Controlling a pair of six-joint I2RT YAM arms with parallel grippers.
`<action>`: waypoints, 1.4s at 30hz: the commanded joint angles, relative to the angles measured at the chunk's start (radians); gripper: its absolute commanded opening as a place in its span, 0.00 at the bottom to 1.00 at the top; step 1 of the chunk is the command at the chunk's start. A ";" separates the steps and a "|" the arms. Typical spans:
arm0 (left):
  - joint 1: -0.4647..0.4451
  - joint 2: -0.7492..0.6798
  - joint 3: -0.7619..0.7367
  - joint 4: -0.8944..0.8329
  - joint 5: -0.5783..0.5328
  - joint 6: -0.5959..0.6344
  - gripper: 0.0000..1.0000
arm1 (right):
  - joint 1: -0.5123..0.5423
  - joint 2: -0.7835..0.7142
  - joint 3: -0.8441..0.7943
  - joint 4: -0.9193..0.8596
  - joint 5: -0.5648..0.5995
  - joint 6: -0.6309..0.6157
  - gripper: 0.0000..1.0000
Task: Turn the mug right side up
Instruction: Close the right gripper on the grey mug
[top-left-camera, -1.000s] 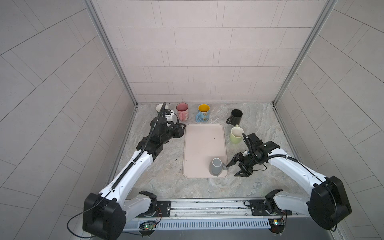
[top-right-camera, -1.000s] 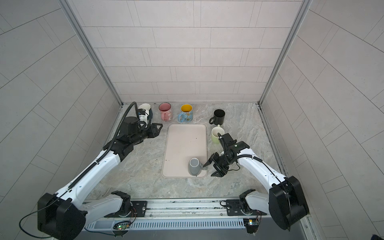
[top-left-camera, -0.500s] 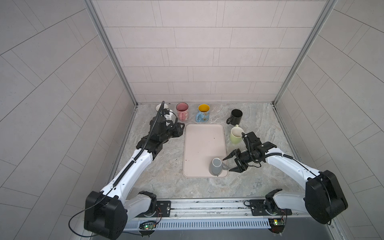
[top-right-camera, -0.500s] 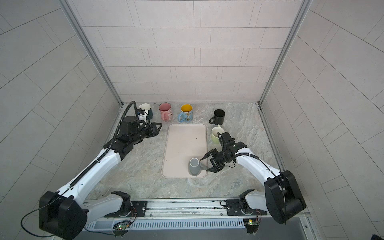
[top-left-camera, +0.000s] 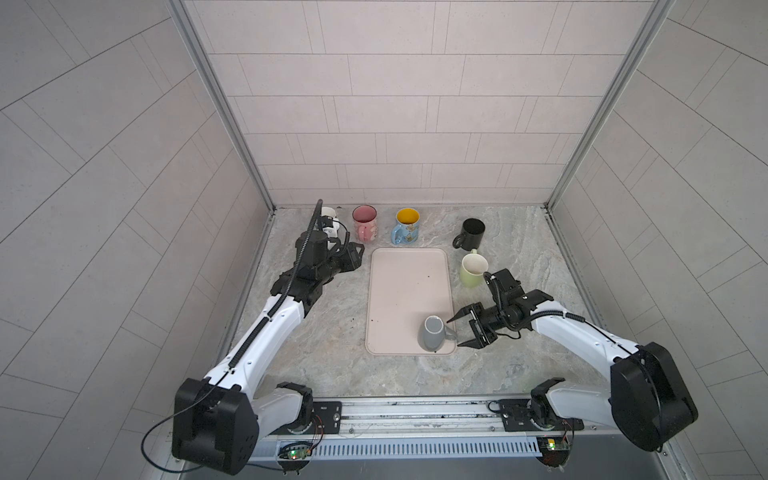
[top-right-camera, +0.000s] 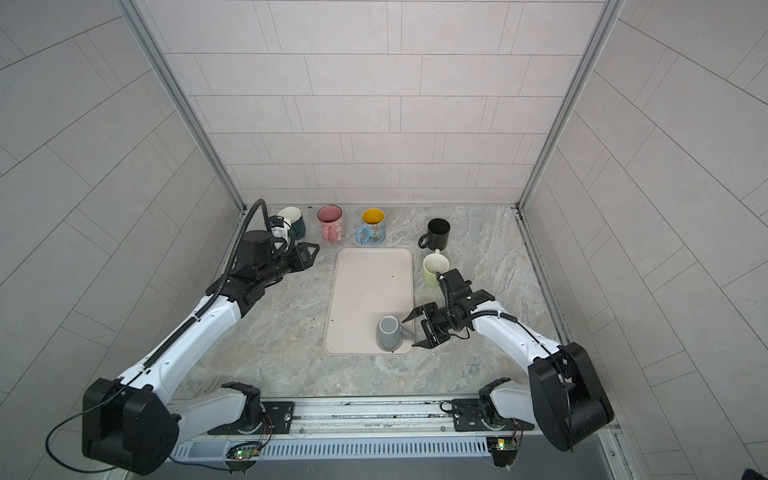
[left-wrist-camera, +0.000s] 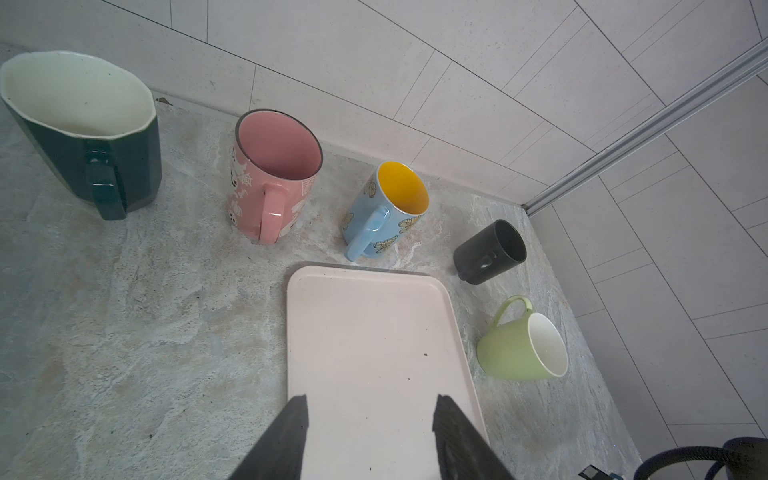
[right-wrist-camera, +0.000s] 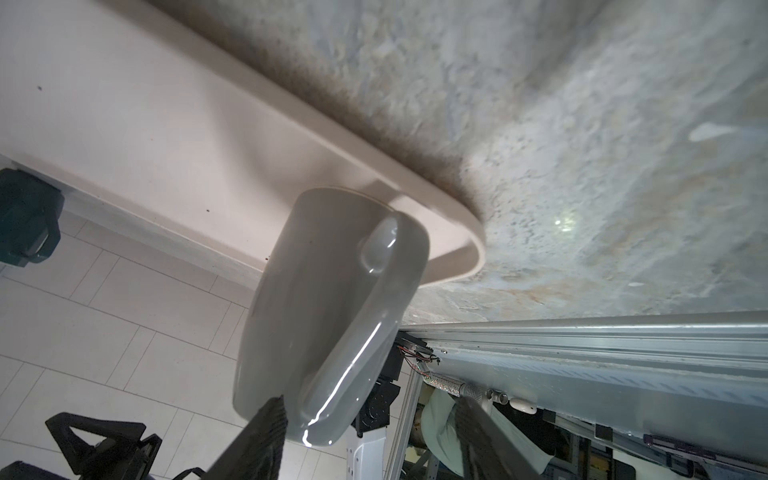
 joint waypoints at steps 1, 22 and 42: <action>0.011 0.002 0.028 0.026 0.010 -0.007 0.54 | -0.001 -0.017 -0.011 0.026 0.041 0.116 0.66; 0.033 0.004 0.017 0.022 0.001 -0.007 0.55 | 0.034 0.125 0.008 0.116 0.055 0.167 0.62; 0.041 0.005 0.010 0.026 -0.008 -0.006 0.55 | 0.042 0.251 0.057 0.195 0.053 0.182 0.41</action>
